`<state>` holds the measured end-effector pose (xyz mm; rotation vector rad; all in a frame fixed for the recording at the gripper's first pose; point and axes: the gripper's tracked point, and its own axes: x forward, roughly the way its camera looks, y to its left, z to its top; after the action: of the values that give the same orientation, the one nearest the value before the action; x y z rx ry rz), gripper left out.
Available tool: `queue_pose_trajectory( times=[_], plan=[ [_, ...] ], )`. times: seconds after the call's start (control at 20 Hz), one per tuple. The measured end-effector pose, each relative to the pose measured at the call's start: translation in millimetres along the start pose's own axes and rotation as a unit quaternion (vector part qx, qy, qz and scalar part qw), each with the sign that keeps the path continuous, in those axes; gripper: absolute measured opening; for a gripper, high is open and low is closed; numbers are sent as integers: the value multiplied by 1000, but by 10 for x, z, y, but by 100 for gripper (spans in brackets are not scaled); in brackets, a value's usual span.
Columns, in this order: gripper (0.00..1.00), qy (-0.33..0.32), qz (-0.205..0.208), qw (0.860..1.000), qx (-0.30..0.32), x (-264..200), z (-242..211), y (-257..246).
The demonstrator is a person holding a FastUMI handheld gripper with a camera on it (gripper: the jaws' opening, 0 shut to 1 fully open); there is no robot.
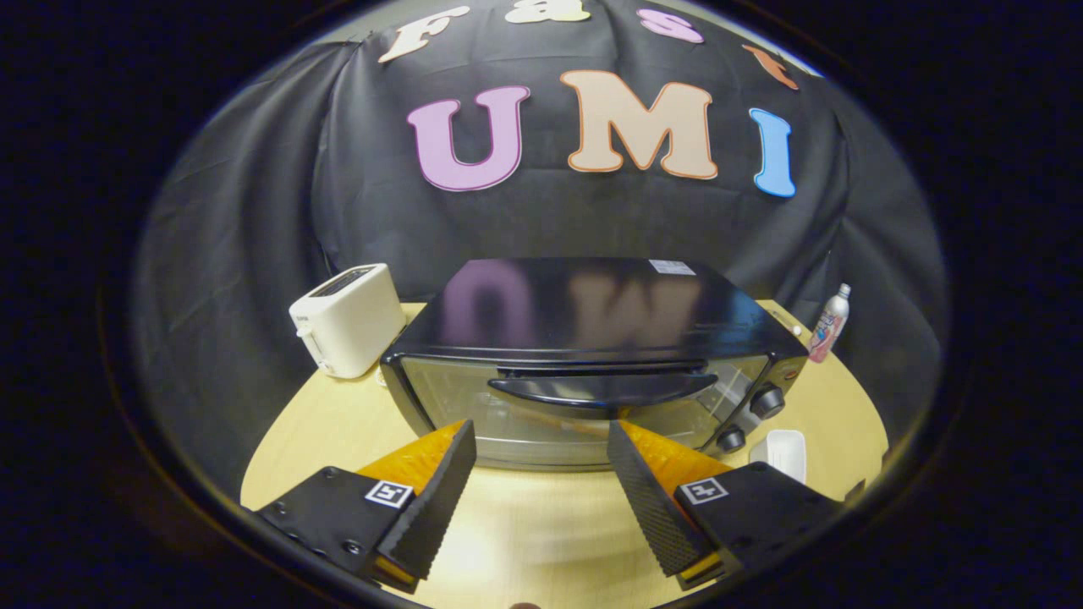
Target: Open the toaster oven, put the food inside, and close the toaster oven door.
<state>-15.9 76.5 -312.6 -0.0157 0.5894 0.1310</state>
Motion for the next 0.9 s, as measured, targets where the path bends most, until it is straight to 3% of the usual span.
queue_pose_trajectory(
  times=[0.25, 0.4, 0.7, 0.9],
  plan=[
    [98, -2, -3, 1000, 2, -147, 35, -68],
    [99, -24, -11, 1000, -6, -360, 273, -150],
    [98, -128, -21, 992, -3, -859, 1348, -211],
    [98, -194, 3, 981, 18, -1189, 2121, -108]
  ],
)
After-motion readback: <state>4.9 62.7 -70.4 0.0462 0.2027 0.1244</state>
